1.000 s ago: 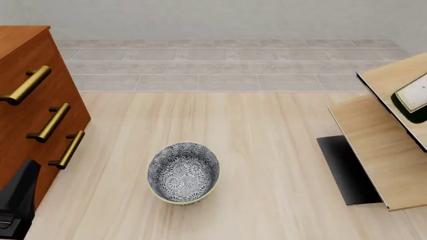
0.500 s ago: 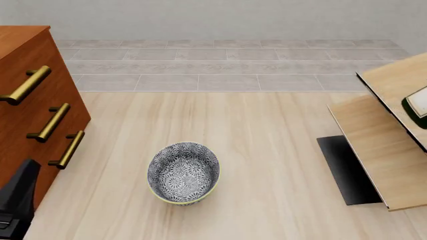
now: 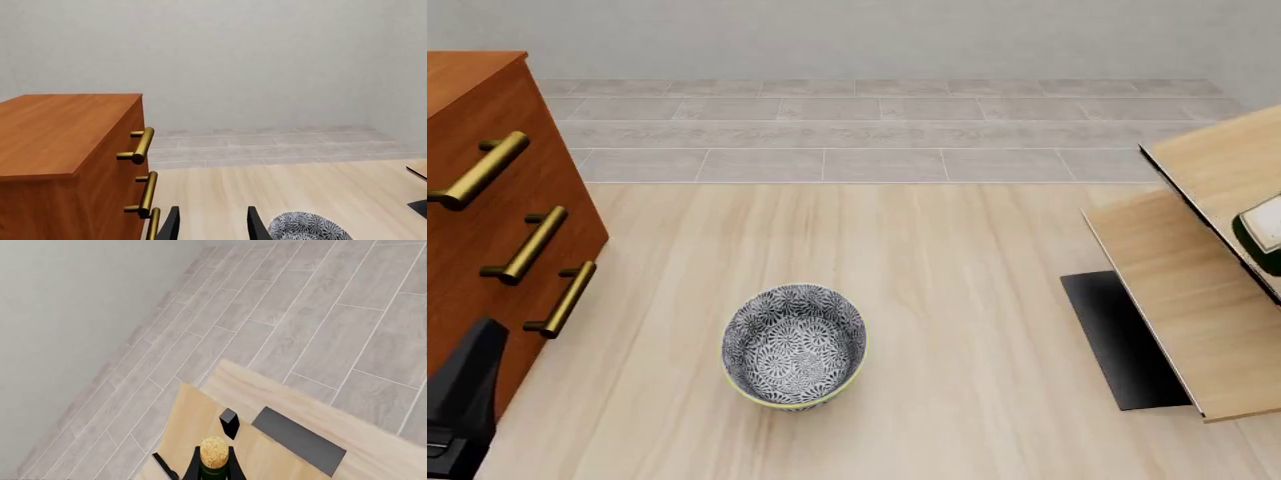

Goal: Put the wine bottle on the wine rack.

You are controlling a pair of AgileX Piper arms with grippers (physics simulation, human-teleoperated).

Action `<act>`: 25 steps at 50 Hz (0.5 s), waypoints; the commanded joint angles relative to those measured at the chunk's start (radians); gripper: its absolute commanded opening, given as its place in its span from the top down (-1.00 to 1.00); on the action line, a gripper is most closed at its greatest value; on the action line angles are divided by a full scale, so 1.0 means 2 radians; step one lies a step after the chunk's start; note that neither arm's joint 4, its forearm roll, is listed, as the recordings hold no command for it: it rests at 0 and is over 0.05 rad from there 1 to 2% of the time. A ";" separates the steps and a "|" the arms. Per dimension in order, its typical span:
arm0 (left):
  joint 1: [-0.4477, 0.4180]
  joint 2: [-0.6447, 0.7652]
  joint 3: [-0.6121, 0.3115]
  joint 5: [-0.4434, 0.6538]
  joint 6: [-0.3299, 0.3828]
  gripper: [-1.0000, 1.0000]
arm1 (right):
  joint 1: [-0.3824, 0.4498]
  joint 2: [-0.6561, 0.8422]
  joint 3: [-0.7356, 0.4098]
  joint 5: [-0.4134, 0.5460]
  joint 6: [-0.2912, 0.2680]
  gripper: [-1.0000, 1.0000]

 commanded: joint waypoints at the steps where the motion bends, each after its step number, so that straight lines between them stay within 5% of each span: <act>1: 0.001 0.000 0.003 -0.002 0.000 -1.00 | 0.001 0.002 0.021 -0.020 0.003 1.00; 25: 0.004 0.000 0.007 -0.004 0.001 -1.00 | -0.008 0.025 0.051 -0.054 -0.001 1.00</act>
